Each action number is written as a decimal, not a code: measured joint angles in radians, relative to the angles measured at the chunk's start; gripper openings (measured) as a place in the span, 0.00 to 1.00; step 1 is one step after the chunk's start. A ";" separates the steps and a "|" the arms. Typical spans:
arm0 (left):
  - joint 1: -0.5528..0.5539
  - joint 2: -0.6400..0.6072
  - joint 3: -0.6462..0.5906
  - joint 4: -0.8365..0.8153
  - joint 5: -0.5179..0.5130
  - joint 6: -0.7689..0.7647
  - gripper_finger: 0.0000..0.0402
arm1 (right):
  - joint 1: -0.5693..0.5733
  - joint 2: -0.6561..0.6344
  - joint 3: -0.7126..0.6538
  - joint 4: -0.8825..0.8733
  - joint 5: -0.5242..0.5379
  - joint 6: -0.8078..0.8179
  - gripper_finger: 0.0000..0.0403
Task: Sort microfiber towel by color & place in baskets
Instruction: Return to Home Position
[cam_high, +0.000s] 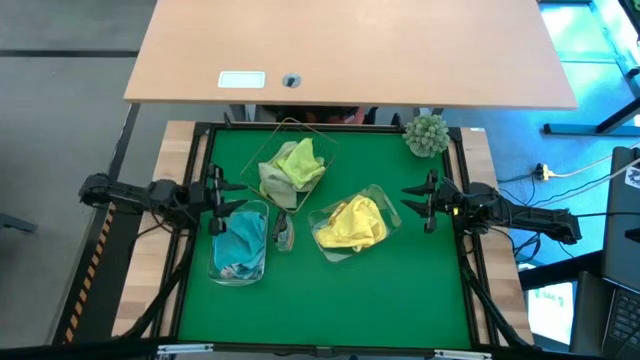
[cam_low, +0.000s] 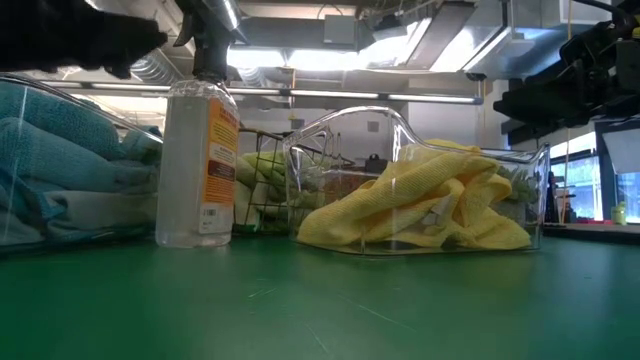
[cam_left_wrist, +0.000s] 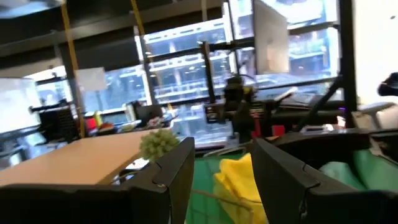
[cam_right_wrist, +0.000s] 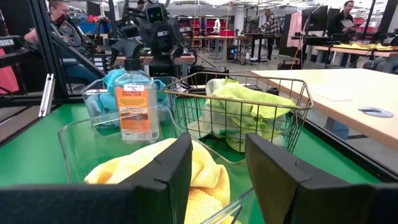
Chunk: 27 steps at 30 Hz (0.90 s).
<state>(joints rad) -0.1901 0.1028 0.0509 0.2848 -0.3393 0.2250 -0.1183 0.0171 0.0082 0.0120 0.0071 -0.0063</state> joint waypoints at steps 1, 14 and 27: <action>0.015 0.000 -0.010 0.008 0.000 -0.009 0.38 | 0.000 0.000 0.000 0.000 0.000 0.000 0.37; 0.202 0.000 -0.043 -0.016 0.204 -0.059 0.38 | 0.000 0.000 0.000 0.000 0.000 0.001 0.37; 0.317 0.000 -0.043 -0.233 0.335 -0.118 0.38 | 0.000 0.000 0.000 0.000 0.000 0.001 0.37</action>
<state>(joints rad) 0.1265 0.1029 0.0074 0.0518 -0.0045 0.1067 -0.1184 0.0172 0.0082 0.0120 0.0069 -0.0051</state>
